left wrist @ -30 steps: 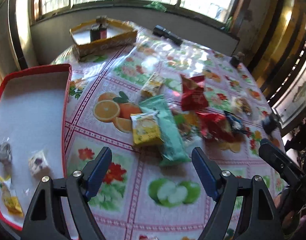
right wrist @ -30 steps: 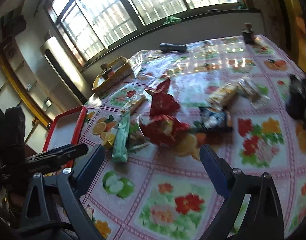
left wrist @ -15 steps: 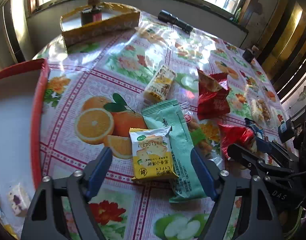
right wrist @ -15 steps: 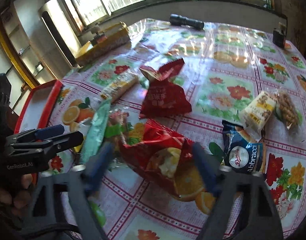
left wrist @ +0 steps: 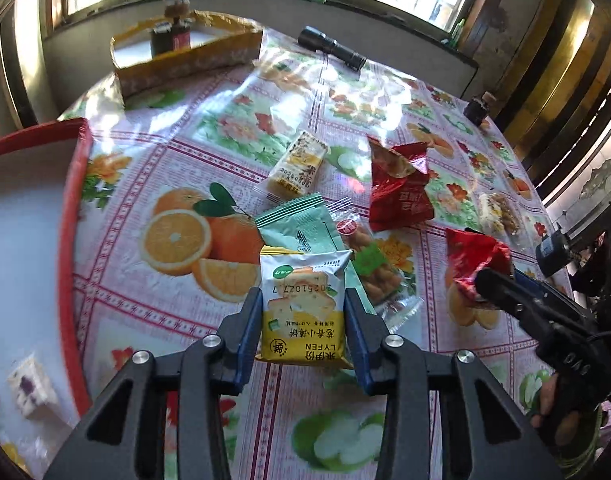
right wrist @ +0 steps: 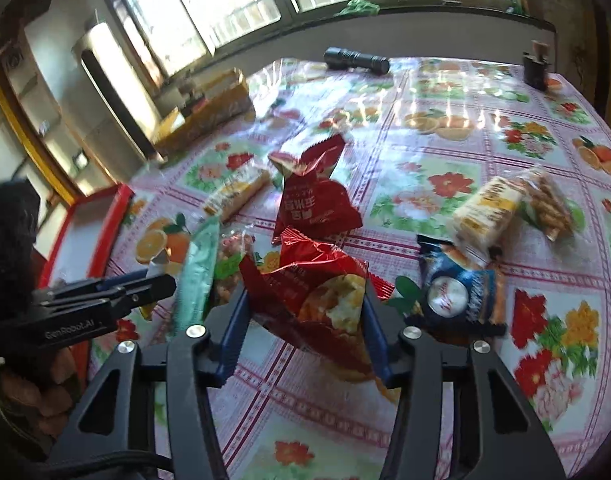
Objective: Organize snacks
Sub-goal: 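Carry the cake packet and red chip bag over the tray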
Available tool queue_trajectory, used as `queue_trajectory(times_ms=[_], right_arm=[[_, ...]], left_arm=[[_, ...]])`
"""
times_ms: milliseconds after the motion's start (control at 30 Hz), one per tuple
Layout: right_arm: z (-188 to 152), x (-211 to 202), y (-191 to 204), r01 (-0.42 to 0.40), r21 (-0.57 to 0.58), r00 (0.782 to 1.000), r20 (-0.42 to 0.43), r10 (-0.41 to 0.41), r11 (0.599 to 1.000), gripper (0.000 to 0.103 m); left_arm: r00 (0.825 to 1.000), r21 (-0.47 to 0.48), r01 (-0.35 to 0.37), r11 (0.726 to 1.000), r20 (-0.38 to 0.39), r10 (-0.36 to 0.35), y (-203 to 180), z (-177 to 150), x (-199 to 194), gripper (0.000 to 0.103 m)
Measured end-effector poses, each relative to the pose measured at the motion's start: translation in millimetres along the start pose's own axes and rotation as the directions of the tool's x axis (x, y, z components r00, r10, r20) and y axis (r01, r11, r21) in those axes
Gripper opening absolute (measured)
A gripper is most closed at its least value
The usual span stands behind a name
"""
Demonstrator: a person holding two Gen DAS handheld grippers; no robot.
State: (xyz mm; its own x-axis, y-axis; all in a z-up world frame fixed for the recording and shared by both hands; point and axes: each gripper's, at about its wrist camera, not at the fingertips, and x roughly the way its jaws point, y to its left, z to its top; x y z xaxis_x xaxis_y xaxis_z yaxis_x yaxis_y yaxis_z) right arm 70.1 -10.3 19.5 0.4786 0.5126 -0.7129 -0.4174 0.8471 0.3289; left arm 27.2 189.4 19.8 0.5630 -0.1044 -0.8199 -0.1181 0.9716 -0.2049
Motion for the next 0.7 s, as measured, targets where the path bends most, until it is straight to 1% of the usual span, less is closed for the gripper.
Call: queue_trajectory(times_ms=[200,267,400,567,700], right_arm=[[-18,-51,4,-0.048,0.061,0.996,0.083,0.043,0.997,0.053],[-24,-65,9,-0.058,0.063,0.993,0.104,0.051,0.996,0.053],[-36,-89,24,-0.075,0.048,0.989,0.129,0.068,0.996,0.053],[-47,-102,41,-0.092,0.019,0.986,0.139,0.089,0.996,0.053],[-51,-103,52,-0.107,0.0,0.985,0.134,0.106,0.994,0.053]], left_arm=[[0.998,0.023,-0.033,0.999,0.056,0.032,-8,-19,-34,0.039],[0.995,0.039,-0.055,0.998,0.082,0.051,-13,-27,-46,0.039],[0.992,0.056,-0.07,0.996,0.107,0.064,-17,-39,-59,0.039],[0.991,0.041,-0.073,0.997,0.119,0.067,-8,-50,-71,0.039],[0.989,0.029,-0.078,0.997,0.128,0.074,-1,-55,-80,0.039]])
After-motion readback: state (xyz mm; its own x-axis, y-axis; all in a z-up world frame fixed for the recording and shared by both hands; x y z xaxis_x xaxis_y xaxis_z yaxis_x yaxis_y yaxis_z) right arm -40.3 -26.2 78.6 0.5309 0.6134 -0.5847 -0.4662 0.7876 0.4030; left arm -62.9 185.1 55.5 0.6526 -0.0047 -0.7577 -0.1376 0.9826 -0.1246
